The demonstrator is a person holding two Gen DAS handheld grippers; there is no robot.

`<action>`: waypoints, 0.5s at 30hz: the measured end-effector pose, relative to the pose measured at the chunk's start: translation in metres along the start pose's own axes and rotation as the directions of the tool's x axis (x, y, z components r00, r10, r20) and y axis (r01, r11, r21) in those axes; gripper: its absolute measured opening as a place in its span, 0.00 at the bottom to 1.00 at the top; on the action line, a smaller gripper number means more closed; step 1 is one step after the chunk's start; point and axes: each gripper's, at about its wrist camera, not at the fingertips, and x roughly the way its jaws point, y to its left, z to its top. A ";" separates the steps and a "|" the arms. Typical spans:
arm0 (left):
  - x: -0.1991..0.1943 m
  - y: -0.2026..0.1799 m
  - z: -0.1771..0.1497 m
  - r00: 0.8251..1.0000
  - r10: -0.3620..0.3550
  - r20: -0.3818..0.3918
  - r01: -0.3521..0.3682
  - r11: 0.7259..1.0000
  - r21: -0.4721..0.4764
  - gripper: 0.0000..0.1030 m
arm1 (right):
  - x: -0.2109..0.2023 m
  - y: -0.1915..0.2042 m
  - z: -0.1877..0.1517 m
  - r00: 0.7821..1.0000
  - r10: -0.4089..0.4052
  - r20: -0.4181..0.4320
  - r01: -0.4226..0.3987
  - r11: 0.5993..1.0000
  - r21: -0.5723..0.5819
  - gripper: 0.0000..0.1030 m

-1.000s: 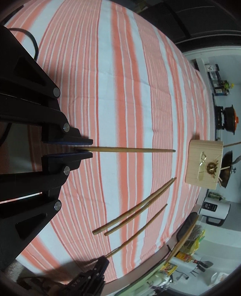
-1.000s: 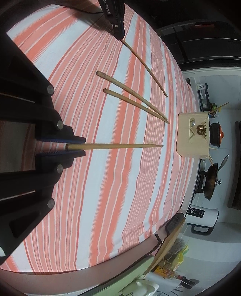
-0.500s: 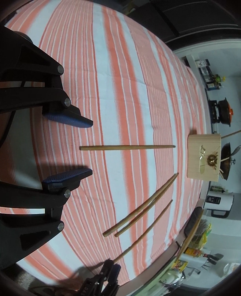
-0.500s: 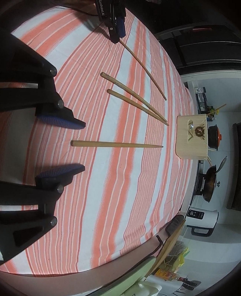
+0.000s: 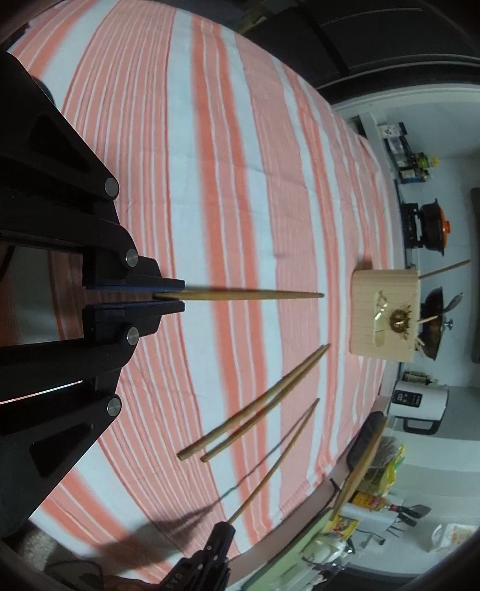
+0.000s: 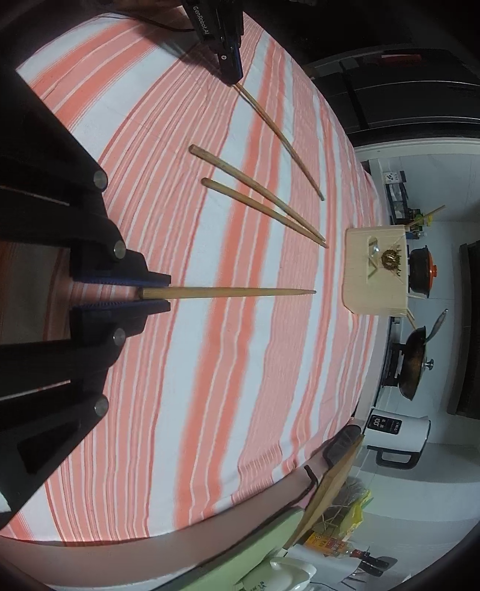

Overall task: Organize utensils
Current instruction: 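Carry both chopsticks to the cream holder and lower them in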

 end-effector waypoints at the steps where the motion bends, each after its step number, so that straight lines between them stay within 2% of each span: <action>1: -0.008 0.002 0.007 1.000 -0.004 0.018 0.004 1.000 0.000 0.02 | -0.009 -0.001 0.008 1.000 -0.001 0.023 0.001 1.000 -0.004 0.07; 7: -0.066 0.009 0.049 0.986 -0.018 0.168 0.016 1.000 0.012 0.02 | -0.065 0.000 0.061 0.984 -0.005 0.179 0.012 0.999 -0.038 0.07; 11: -0.101 0.013 0.073 0.964 -0.026 0.265 0.020 1.000 0.024 0.02 | -0.095 0.004 0.089 0.963 0.009 0.269 0.005 0.999 -0.051 0.07; 15: -0.127 0.018 0.092 0.941 -0.047 0.334 0.046 0.999 0.012 0.02 | -0.115 0.007 0.109 0.946 0.038 0.321 -0.026 0.999 -0.043 0.07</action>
